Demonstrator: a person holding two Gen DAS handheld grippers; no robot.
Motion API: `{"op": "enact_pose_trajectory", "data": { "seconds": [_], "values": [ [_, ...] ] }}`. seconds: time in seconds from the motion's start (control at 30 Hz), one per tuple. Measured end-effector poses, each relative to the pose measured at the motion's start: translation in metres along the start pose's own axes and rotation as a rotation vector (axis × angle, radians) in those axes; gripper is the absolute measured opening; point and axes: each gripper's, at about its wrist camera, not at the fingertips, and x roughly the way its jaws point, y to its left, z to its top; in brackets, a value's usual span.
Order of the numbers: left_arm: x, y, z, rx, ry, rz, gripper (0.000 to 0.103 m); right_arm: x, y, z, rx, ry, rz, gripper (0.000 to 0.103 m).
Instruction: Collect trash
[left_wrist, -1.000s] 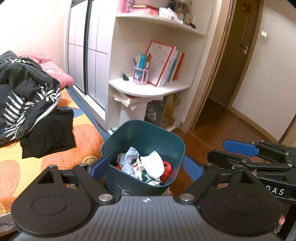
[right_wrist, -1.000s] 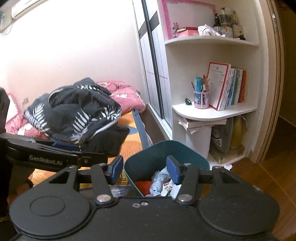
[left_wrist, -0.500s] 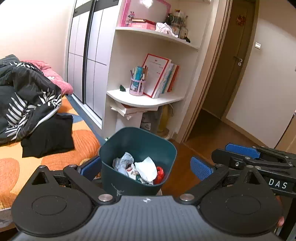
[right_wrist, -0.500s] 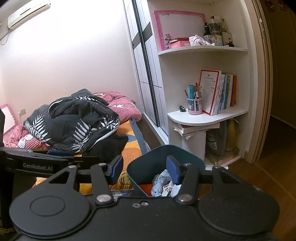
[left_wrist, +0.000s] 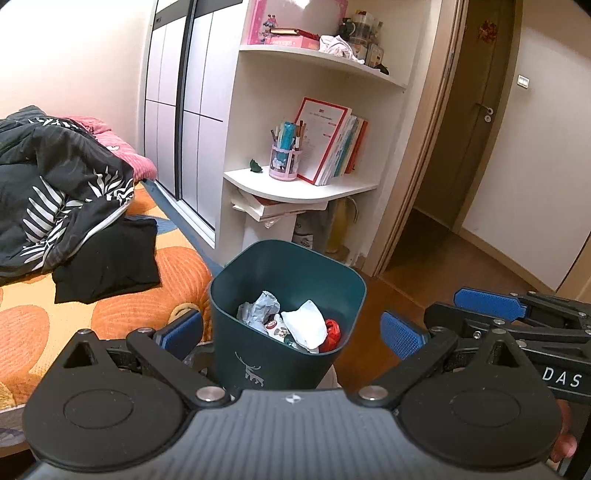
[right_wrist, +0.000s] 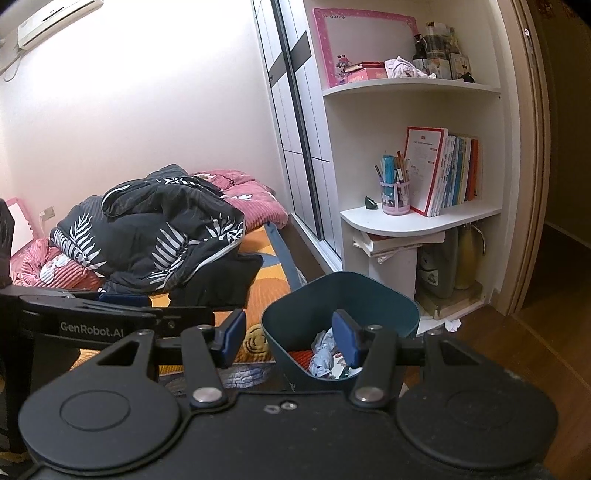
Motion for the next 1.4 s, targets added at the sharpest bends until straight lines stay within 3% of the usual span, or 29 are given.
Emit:
{"op": "enact_pose_trajectory", "data": {
  "seconds": [1.4],
  "values": [
    [0.0055, 0.0016, -0.0049, -0.021, 0.035, 0.026, 0.103, 0.0044, 0.0040, -0.0038, -0.005, 0.025, 0.012, 0.052]
  ]
}}
